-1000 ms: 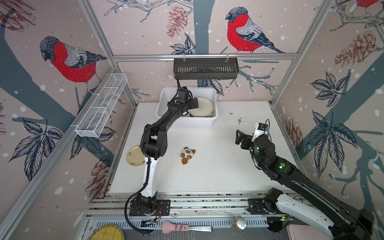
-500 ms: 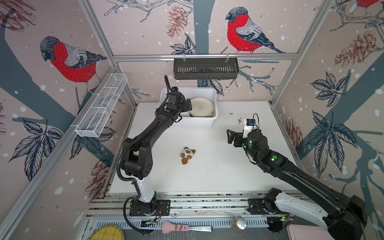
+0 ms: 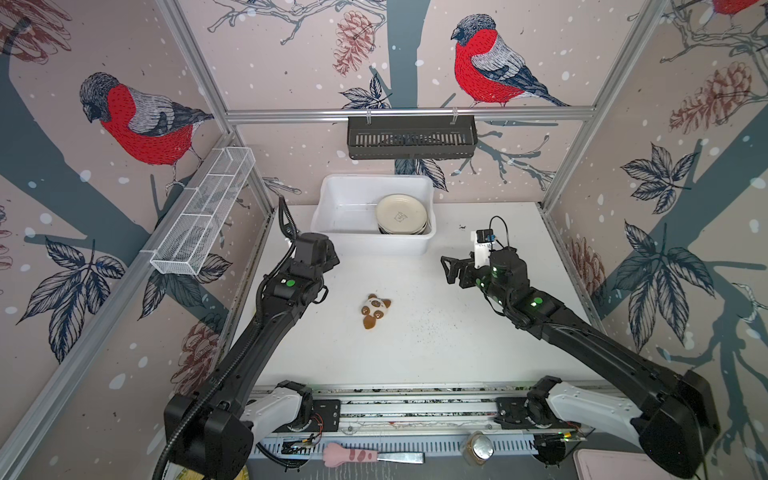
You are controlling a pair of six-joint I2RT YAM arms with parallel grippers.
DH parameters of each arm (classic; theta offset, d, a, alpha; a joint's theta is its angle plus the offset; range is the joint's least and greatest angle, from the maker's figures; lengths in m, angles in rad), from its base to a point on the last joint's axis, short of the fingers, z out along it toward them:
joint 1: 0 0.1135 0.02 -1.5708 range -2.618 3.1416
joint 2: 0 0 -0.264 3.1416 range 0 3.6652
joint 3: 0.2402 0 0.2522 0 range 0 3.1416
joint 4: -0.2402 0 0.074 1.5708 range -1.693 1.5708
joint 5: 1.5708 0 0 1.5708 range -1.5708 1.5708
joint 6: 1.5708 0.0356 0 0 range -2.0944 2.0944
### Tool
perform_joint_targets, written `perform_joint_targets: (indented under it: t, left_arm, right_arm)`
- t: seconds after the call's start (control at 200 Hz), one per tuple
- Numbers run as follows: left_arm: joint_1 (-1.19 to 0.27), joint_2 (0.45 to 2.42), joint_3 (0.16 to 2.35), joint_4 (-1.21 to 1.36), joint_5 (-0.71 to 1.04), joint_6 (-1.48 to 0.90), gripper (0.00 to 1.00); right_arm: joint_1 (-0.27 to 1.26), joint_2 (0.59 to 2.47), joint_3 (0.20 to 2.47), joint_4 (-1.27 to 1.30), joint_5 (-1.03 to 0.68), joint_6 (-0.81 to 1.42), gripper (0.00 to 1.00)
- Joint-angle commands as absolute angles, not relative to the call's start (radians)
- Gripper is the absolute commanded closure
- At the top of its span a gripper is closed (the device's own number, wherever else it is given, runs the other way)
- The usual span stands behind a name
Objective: Place the plates into the plastic bin on the countertop
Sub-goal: 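Move the left gripper back to the calligraphy plate on the table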
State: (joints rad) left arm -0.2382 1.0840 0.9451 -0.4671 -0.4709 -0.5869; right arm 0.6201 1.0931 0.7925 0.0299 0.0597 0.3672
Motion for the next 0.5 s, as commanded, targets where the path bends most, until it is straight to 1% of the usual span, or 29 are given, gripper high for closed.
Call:
perform_joint_targets:
  t: [0.0,0.06,0.12,0.285,0.39,0.495]
  left_arm:
    - [-0.112,1.021,0.850,-0.544,-0.334,-0.679,0.02]
    - [-0.060,1.004,0.802,-0.529,-0.275,-0.694,0.02]
    - [-0.046,1.007,0.765,-0.500,-0.274,-0.701,0.02]
    - [0.032,1.100,0.691,-0.414,-0.141,-0.699,0.02]
    - [0.047,1.169,0.681,-0.394,-0.128,-0.682,0.02]
    - [0.058,1.198,0.654,-0.345,-0.107,-0.681,0.02]
  right_arm:
    - [0.604,1.073,0.785,0.060,-0.017,0.354,0.01]
    - [0.586,1.052,0.770,0.058,-0.023,0.354,0.01]
    - [0.563,1.030,0.753,0.057,-0.032,0.357,0.01]
    - [0.521,0.962,0.712,0.052,-0.073,0.361,0.01]
    - [0.513,0.917,0.686,0.049,-0.075,0.364,0.01]
    - [0.505,0.896,0.671,0.038,-0.075,0.370,0.01]
